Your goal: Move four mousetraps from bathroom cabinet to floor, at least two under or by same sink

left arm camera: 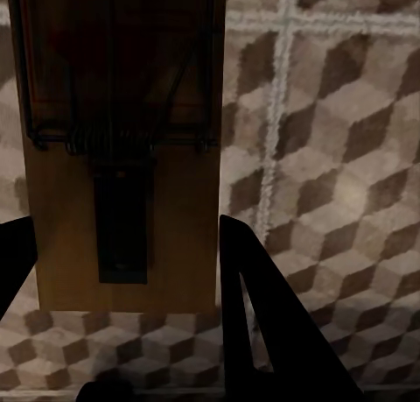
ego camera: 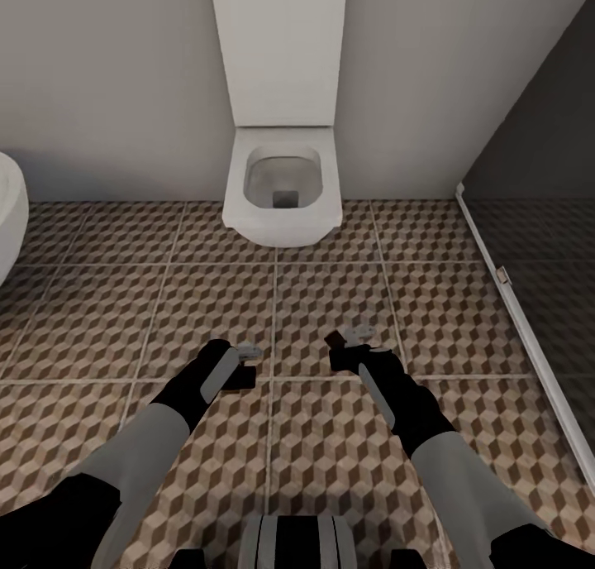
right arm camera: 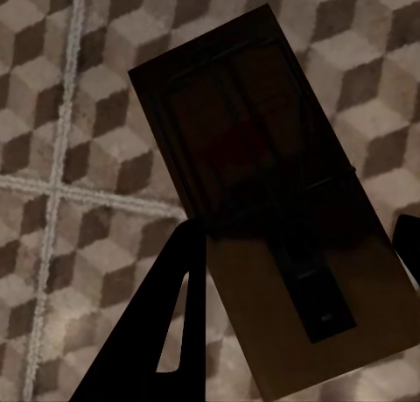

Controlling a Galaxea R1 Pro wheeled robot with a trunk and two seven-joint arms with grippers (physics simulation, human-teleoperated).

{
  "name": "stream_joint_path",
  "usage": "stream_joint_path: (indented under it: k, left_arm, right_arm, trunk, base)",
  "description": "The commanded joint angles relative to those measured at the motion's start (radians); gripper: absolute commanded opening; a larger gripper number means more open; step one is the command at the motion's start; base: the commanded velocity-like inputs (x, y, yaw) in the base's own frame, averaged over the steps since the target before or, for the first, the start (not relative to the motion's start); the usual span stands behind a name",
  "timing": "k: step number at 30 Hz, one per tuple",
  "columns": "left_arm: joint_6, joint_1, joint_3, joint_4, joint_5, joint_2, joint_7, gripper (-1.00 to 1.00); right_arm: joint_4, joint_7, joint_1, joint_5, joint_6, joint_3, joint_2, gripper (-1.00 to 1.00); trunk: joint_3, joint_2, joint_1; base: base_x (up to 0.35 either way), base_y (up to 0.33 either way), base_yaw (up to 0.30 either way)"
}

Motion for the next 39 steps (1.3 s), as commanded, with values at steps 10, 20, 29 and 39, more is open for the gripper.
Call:
stream_joint_path:
  k: [10, 20, 29, 39]
  left_arm:
    - [0.003, -0.001, -0.003, 0.0, 0.008, 0.002, 0.006, -1.0]
    - [0.003, -0.001, -0.003, -0.001, 0.008, 0.002, 0.006, -1.0]
    - [0.003, -0.001, -0.003, -0.001, 0.008, 0.002, 0.006, -1.0]
    - [0.003, -0.001, -0.003, -0.002, 0.008, 0.001, 0.006, -1.0]
  right_arm:
    - [-0.001, -0.004, 0.0, -0.007, 0.004, 0.015, 0.0, -1.0]
    - [-0.001, -0.004, 0.0, -0.007, 0.004, 0.015, 0.0, -1.0]
    - [-0.001, -0.004, 0.0, -0.007, 0.004, 0.015, 0.0, -1.0]
    - [0.076, -0.009, -0.001, -0.007, 0.003, 0.014, 0.001, -1.0]
  trunk:
    - [-0.005, 0.0, 0.0]
    - [-0.005, 0.0, 0.0]
    - [-0.005, 0.0, 0.0]
    - [-0.005, 0.0, 0.0]
  base:
    - [0.026, 0.0, 0.0]
    - [0.153, 0.0, 0.0]
    - [0.174, 0.0, 0.0]
    - [0.176, 0.0, 0.0]
